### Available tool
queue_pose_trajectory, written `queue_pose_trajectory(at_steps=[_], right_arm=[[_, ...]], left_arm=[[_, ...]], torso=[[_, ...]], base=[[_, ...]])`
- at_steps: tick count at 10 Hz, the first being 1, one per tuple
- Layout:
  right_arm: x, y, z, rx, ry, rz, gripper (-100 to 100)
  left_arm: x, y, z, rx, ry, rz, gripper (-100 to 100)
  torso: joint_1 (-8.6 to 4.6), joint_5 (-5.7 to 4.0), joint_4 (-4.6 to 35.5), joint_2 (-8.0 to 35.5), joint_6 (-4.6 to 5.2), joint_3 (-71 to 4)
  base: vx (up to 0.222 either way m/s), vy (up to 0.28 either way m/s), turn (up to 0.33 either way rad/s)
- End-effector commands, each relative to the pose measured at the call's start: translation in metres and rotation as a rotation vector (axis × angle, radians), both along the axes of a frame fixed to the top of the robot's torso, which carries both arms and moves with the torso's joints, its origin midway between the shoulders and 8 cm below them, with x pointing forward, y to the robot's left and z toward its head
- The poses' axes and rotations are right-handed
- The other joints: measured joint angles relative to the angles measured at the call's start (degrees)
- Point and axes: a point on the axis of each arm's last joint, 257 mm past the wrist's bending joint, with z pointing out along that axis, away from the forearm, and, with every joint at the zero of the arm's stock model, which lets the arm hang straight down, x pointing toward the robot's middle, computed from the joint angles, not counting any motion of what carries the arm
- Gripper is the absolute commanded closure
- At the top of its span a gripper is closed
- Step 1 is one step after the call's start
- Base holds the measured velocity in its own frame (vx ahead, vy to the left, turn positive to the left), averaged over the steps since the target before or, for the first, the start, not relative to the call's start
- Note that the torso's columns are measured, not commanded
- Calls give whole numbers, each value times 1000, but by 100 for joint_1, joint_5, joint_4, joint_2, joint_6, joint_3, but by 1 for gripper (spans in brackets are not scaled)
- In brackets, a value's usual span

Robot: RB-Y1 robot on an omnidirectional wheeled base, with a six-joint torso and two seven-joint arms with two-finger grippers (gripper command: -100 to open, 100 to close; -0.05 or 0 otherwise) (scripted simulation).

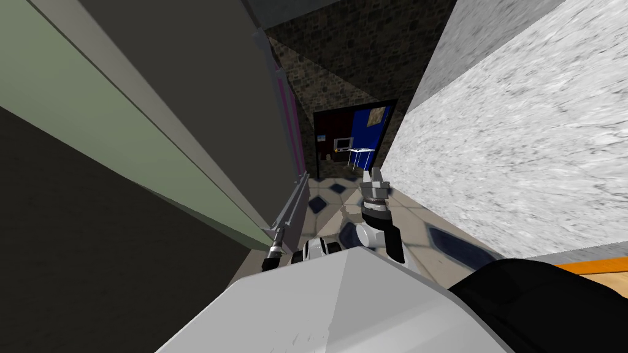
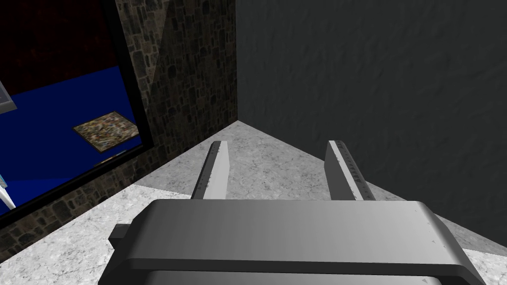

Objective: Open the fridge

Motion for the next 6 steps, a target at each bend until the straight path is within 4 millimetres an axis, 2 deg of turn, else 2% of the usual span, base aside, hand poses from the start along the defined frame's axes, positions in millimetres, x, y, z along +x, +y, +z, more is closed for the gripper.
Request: queue_pose_trajectory(at_steps=[1, 4, 6], right_arm=[[0, 0, 0, 0, 0, 0, 0], [0, 0, 0, 0, 0, 0, 0], [0, 0, 0, 0, 0, 0, 0]], left_arm=[[-13, -4, -26, -5, 65, -1, -100], [-13, -4, -26, -5, 65, -1, -100], [-16, -7, -33, -8, 79, -3, -100]], torso=[[-5, 7, -10, 4, 3, 1], [-18, -5, 4, 21, 0, 8], [-20, -1, 2, 24, 4, 10]], base=[[0, 0, 0], [-1, 1, -2], [-2, 2, -6]])
